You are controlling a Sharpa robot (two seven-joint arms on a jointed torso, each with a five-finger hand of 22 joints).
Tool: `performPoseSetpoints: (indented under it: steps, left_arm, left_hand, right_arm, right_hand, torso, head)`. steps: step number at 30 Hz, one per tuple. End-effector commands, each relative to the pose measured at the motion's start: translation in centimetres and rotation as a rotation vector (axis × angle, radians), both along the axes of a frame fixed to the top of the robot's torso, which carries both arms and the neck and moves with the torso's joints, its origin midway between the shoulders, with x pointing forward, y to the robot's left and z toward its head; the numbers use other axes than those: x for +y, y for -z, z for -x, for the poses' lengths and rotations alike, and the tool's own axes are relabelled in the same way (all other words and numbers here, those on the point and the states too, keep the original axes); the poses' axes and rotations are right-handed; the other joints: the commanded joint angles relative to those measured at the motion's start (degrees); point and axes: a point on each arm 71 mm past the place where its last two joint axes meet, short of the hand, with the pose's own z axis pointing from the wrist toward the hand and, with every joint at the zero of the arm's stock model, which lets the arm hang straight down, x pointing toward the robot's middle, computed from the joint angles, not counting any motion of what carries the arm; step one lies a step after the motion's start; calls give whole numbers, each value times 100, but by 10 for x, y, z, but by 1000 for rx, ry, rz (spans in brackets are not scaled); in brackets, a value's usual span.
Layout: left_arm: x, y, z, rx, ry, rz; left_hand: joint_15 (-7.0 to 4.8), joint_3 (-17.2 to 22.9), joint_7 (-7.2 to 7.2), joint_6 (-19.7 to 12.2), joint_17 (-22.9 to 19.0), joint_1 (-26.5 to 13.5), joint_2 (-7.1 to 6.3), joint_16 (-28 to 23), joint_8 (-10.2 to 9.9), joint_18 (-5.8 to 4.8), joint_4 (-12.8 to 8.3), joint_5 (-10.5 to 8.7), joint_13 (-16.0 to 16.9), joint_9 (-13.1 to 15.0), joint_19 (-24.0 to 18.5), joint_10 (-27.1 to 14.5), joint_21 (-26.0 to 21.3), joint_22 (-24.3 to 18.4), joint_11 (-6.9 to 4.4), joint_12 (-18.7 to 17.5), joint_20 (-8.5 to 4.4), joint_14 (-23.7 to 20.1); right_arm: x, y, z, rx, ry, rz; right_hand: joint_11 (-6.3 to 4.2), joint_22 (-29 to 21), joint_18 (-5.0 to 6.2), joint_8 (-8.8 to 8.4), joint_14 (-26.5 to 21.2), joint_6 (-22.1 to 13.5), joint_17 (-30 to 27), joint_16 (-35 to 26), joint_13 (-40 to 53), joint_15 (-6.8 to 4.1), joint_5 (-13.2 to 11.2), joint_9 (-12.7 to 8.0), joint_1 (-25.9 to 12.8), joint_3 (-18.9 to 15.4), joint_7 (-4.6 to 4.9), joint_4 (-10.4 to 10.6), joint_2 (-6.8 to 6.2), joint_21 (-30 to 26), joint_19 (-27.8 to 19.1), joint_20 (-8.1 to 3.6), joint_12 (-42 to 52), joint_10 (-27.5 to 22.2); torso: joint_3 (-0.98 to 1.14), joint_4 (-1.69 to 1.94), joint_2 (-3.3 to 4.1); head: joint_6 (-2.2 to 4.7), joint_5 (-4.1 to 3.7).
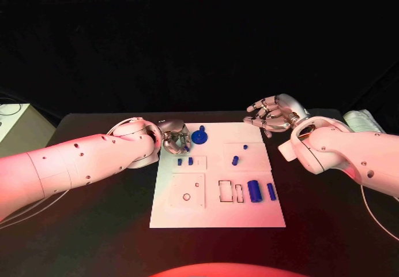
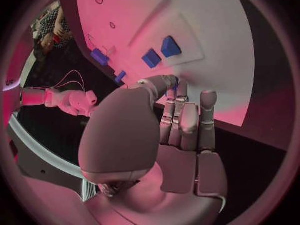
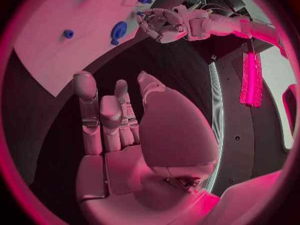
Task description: Assemble the parts on the task board
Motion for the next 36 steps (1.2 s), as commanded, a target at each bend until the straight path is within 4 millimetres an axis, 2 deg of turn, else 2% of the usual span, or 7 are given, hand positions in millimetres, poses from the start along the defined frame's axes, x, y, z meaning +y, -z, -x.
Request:
performPoseSetpoints:
  steps: [1, 24, 36]
  left_arm:
    - [-2, 3, 2, 27, 18, -24]
    - [-8, 10, 0, 48, 35, -72]
    - [-6, 11, -1, 49, 32, -86]
  left_hand:
    - [0, -6, 5, 26, -5, -19, 56, 0, 26, -50, -26, 23, -8, 5, -33, 27, -18, -7, 2, -17, 0, 8]
    - [6, -37, 11, 50, -21, -92, 62, -5, 15, -48, -23, -11, 19, 23, -73, 58, -43, -38, 4, -46, 2, -4]
    - [-14, -74, -14, 133, -27, -108, 94, -4, 41, -45, -66, -19, 73, 62, -81, 139, -60, -48, -28, -31, -3, -8]
  right_arm:
    - [1, -1, 1, -9, -16, 5]
    - [1, -1, 1, -9, -17, 4]
    - [1, -1, 1, -9, -16, 4]
  right_hand:
    - [-5, -5, 55, 9, -34, -24, 5, -13, -5, 0, 20, 5, -15, 43, 23, 1, -46, -21, 5, 21, -20, 1]
    - [-5, -5, 55, 9, -34, -24, 5, -13, -5, 0, 20, 5, -15, 43, 23, 1, -46, -21, 5, 21, -20, 1]
    - [-5, -5, 55, 9, -34, -24, 5, -13, -5, 0, 20, 5, -15, 43, 23, 1, -46, -21, 5, 21, -20, 1]
  torso:
    - [-1, 1, 2]
    - [-2, -5, 3]
    - [1, 7, -3]
  head:
    - [-9, -3]
    - [-21, -15]
    - [-33, -26]
